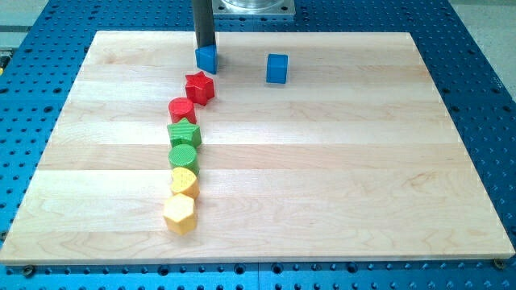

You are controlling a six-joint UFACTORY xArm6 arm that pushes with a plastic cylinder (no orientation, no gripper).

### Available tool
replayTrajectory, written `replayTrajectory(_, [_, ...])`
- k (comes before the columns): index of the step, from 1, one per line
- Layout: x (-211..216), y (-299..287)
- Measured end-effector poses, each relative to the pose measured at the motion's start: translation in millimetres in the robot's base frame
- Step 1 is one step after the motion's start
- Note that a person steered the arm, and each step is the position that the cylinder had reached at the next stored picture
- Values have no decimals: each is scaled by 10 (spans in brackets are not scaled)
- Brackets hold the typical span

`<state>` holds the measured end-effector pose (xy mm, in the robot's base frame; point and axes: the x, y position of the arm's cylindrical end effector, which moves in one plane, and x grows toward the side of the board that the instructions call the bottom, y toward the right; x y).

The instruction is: Push the blue blocks above the red star

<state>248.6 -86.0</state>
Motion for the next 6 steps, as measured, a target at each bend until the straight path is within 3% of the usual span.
replayTrajectory(2, [170, 0])
replayTrajectory(3, [15, 235])
replayTrajectory(4, [130, 352])
replayTrajectory(6, [261, 131])
